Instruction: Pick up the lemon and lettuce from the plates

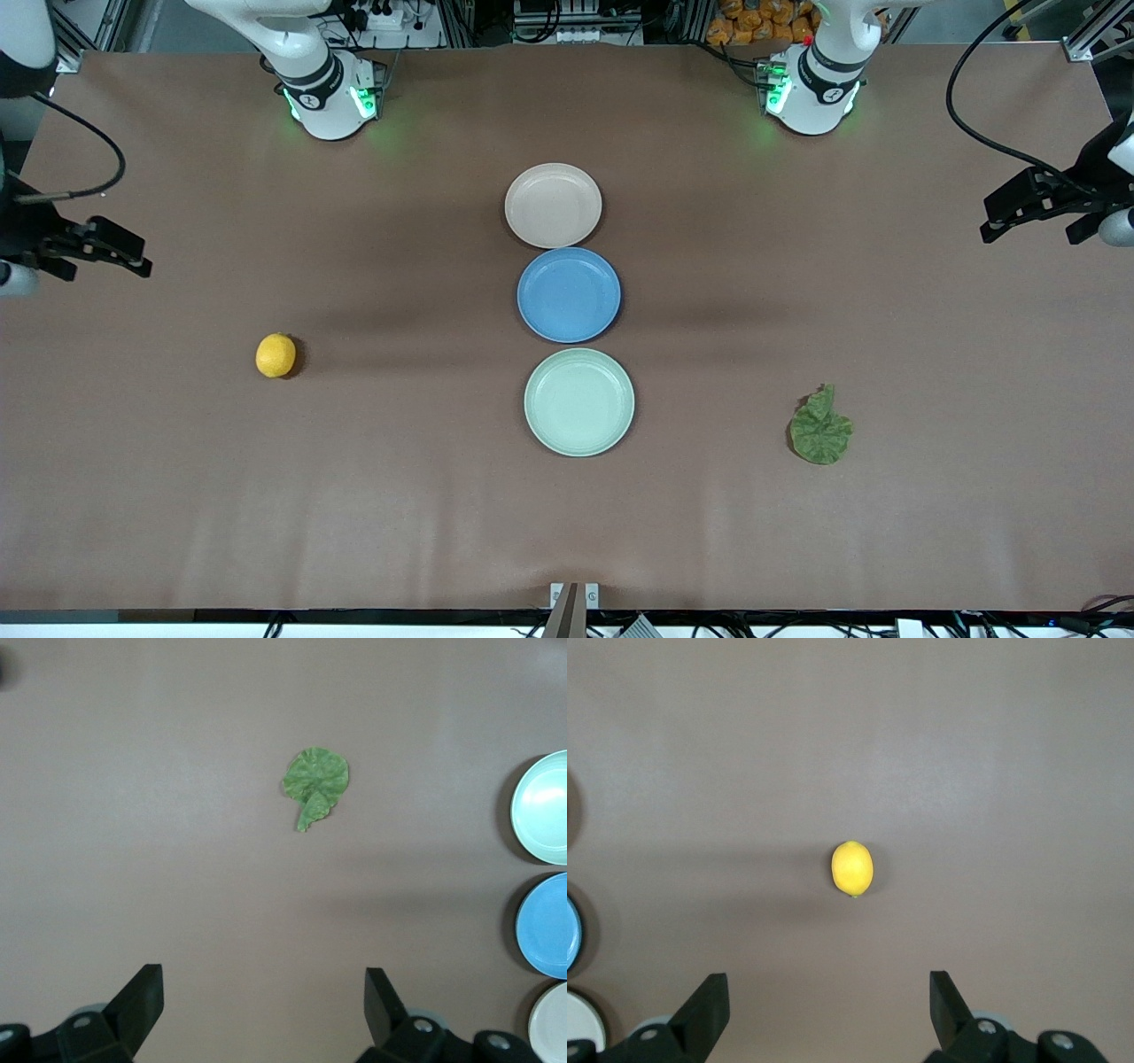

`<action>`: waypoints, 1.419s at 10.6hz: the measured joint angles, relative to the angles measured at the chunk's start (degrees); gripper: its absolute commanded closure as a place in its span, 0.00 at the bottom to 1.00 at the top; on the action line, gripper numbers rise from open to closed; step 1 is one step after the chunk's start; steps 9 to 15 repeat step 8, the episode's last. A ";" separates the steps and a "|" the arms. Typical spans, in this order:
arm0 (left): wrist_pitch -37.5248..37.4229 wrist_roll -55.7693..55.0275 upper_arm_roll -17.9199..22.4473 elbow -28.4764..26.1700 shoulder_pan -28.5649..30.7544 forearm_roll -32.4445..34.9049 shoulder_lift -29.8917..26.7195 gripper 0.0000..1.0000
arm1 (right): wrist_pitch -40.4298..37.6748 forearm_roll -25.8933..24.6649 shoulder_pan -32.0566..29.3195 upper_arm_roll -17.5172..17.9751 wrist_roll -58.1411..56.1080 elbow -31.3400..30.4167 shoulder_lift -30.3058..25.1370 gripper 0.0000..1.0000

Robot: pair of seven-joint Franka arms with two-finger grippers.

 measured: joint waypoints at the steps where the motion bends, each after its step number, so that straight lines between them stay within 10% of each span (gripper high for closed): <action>1: 0.00 0.00 -0.03 0.01 0.00 0.00 -0.01 0.00 | -1.52 0.00 0.05 -0.08 0.09 1.38 0.00 0.00; 15: 0.00 0.00 -0.09 0.44 0.00 0.00 -0.15 0.00 | -6.20 -0.03 2.27 -1.53 1.99 4.54 0.00 0.00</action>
